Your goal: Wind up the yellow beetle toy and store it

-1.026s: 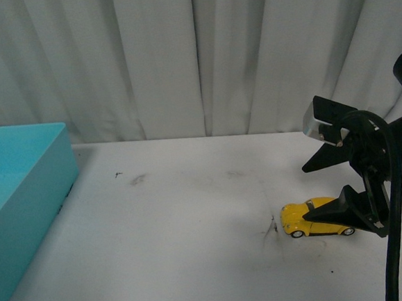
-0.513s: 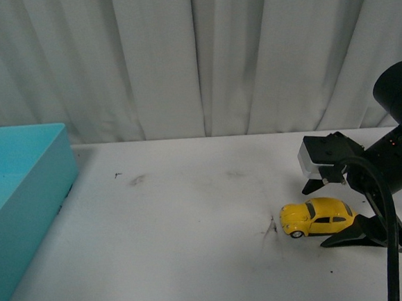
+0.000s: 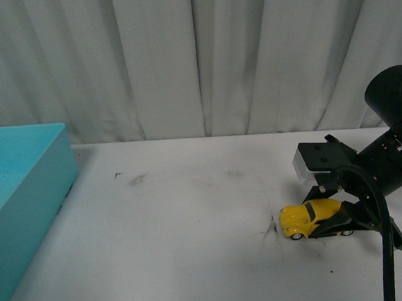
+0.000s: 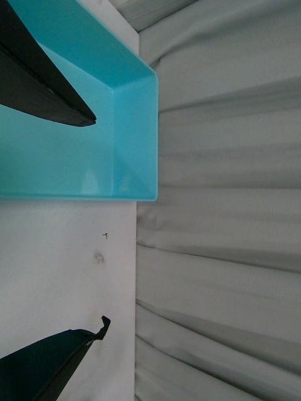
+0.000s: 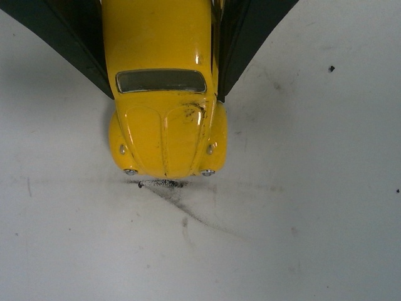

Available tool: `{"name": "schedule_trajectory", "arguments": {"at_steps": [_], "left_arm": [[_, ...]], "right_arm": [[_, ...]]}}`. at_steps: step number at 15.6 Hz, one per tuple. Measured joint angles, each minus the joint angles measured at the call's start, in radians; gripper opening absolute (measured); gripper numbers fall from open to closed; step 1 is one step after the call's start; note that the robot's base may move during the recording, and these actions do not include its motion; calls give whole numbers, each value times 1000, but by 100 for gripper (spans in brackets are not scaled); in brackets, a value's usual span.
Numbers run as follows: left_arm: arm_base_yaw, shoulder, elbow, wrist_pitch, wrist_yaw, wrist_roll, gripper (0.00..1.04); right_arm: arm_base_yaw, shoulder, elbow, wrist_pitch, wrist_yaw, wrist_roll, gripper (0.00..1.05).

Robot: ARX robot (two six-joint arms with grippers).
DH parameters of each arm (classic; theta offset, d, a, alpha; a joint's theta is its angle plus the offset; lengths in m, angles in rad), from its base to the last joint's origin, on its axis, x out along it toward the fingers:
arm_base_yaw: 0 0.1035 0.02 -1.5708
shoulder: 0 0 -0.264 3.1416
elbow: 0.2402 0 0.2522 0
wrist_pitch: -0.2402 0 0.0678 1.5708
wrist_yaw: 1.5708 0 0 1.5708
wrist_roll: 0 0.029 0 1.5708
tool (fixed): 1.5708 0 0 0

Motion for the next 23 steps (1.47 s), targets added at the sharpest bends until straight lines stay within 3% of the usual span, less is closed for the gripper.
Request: {"name": "schedule_trajectory", "arguments": {"at_steps": [6,15,23], "left_arm": [[0,0,0,0,0,0,98],[0,0,0,0,0,0,98],[0,0,0,0,0,0,98]], "right_arm": [[-37,-1,-32,19,-34,-8,42],[-193,-33,-187,60,-145,-56,42],[-336,-54,-220,-42,-119,-180,42]]}}
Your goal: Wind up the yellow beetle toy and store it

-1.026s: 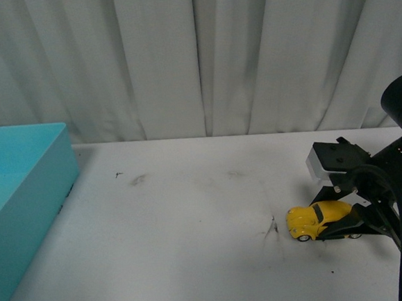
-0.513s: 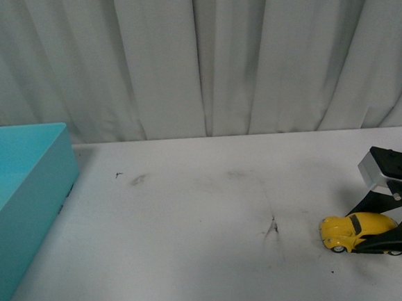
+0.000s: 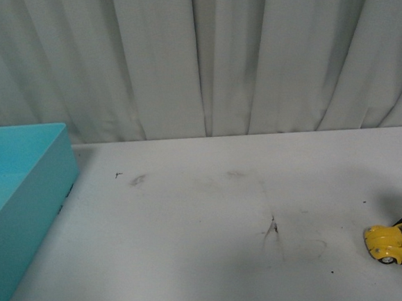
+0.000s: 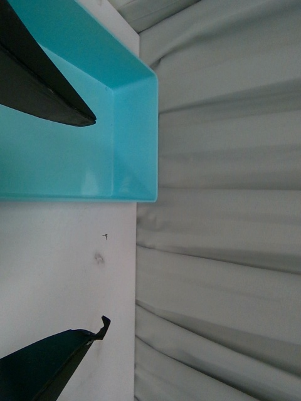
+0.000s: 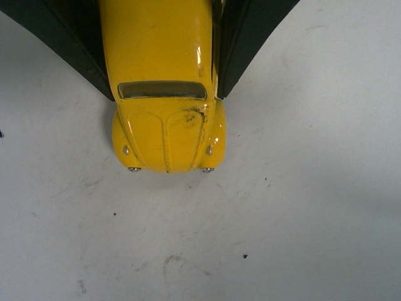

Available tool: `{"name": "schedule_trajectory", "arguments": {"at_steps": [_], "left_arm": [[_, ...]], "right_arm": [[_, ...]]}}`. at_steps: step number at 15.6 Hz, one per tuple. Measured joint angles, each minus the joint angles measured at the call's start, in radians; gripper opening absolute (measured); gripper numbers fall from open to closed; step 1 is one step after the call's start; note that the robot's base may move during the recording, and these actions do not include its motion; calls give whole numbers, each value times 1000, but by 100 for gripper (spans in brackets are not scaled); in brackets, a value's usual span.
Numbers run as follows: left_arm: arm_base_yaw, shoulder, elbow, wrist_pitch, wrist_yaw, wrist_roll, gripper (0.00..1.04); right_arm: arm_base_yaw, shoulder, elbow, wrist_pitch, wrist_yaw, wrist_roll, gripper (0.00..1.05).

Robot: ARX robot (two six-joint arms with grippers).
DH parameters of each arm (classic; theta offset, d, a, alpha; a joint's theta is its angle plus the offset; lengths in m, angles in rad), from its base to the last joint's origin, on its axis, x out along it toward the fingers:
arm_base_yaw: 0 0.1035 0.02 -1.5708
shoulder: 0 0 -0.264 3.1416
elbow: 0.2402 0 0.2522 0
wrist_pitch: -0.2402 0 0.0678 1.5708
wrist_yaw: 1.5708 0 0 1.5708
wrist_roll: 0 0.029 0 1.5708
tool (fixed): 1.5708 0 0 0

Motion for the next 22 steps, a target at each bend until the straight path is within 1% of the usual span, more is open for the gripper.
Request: {"name": "schedule_trajectory", "arguments": {"at_steps": [3,7,8,9,10,12,13,22], "left_arm": [[0,0,0,0,0,0,98],[0,0,0,0,0,0,98],[0,0,0,0,0,0,98],[0,0,0,0,0,0,98],[0,0,0,0,0,0,98],[0,0,0,0,0,0,98],[0,0,0,0,0,0,98],[0,0,0,0,0,0,98]], "right_arm": [[-25,-18,-18,-31,18,-11,42],[-31,-29,-31,-34,26,-17,42],[-31,-30,-32,-32,26,-18,44],[-29,-30,-40,-14,40,-16,56],[-30,-28,-47,-20,47,-17,64],[-30,-27,-51,-31,47,-17,82],[-30,-27,-50,-32,46,-18,98],[-29,-27,-50,-35,41,-17,98]]}}
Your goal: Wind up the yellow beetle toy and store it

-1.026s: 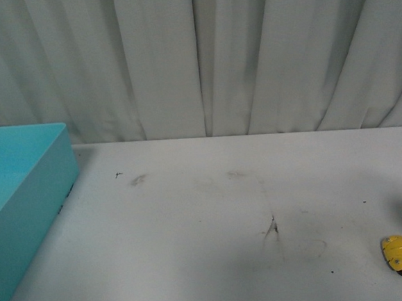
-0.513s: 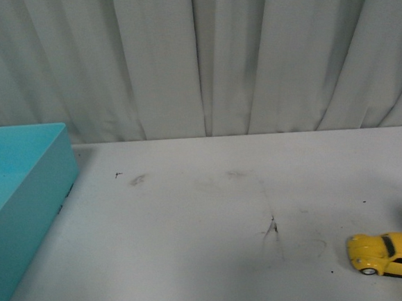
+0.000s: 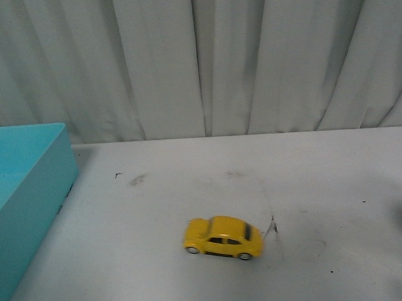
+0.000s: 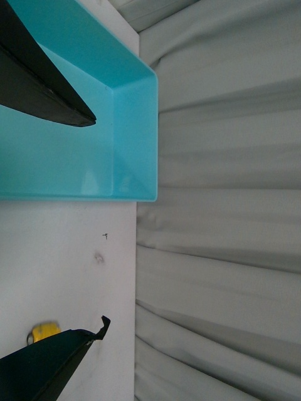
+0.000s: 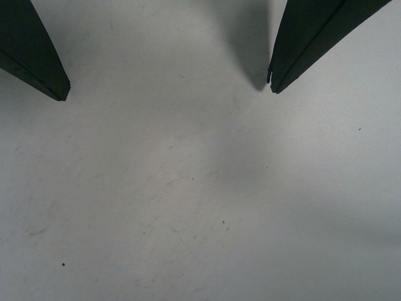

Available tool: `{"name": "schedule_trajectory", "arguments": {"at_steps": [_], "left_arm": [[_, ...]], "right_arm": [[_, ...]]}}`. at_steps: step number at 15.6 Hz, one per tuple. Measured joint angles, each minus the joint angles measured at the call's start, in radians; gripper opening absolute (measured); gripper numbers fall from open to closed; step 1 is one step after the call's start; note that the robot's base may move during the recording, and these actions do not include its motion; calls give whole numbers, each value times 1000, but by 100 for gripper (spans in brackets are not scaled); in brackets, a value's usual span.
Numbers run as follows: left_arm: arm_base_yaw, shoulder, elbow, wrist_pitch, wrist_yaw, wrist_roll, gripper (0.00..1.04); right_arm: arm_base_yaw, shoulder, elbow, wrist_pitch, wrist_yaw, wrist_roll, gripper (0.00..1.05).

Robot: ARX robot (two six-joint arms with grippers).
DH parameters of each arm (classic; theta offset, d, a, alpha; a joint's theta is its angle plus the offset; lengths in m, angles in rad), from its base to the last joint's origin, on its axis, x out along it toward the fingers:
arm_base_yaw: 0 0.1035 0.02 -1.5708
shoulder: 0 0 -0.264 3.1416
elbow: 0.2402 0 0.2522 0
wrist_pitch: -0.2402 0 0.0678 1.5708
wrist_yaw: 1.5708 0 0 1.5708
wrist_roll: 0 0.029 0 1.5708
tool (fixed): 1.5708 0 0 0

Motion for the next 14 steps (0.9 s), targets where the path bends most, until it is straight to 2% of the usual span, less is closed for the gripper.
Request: {"name": "schedule_trajectory", "arguments": {"at_steps": [2,4,7,9,11,13,14], "left_arm": [[0,0,0,0,0,0,98],[0,0,0,0,0,0,98],[0,0,0,0,0,0,98],[0,0,0,0,0,0,98],[0,0,0,0,0,0,98],[0,0,0,0,0,0,98],[0,0,0,0,0,0,98]], "right_arm": [[7,0,-1,-9,-31,0,98],[21,-17,-13,29,-118,1,98],[59,-148,-43,156,-366,100,98],[64,-230,-79,290,-531,266,98],[63,-301,-191,624,-668,557,98],[61,-300,-341,1249,-713,1015,98],[58,-257,-376,1555,-717,1329,98]]}}
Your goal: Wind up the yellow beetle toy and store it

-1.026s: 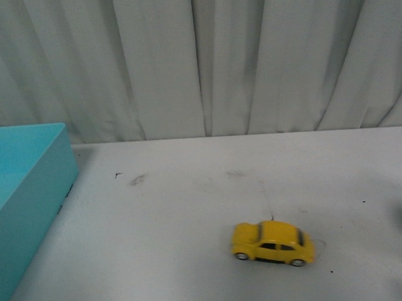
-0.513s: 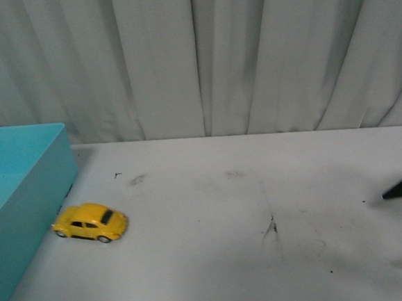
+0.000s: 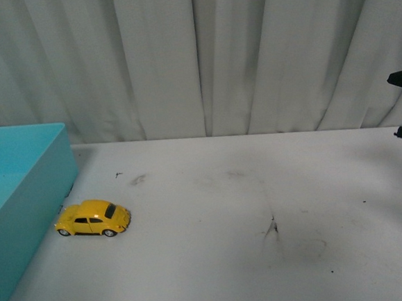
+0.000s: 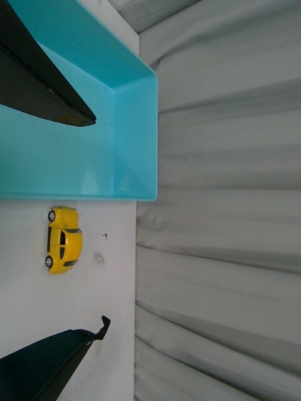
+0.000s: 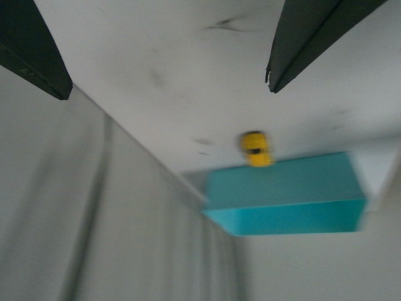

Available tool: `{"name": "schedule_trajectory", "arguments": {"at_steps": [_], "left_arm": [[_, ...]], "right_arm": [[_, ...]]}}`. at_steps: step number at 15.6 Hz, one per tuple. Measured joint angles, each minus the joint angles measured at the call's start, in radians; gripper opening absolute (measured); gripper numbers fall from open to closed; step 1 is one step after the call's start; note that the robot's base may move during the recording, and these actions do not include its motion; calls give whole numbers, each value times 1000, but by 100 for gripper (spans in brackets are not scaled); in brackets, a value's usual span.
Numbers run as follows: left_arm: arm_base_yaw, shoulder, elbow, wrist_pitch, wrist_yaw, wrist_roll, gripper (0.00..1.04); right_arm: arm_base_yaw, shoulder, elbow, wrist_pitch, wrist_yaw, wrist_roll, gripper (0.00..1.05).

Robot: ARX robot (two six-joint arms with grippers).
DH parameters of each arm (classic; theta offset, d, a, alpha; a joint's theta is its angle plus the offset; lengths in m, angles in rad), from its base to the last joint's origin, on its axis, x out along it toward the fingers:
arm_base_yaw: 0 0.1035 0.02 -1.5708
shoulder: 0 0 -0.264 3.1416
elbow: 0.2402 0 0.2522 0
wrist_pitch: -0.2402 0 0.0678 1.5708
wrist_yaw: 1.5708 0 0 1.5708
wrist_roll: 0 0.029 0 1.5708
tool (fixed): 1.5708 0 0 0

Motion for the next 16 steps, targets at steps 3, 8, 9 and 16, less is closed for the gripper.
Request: {"name": "schedule_trajectory", "arguments": {"at_steps": [3,8,9,16], "left_arm": [[0,0,0,0,1,0,98],[0,0,0,0,0,0,98],[0,0,0,0,0,0,98],[0,0,0,0,0,0,98]], "right_arm": [[113,-258,-263,287,842,332,68],[150,-493,-558,284,1337,400,11],[166,-568,-592,286,1343,398,2],[254,-921,-780,113,1426,403,2]]}}
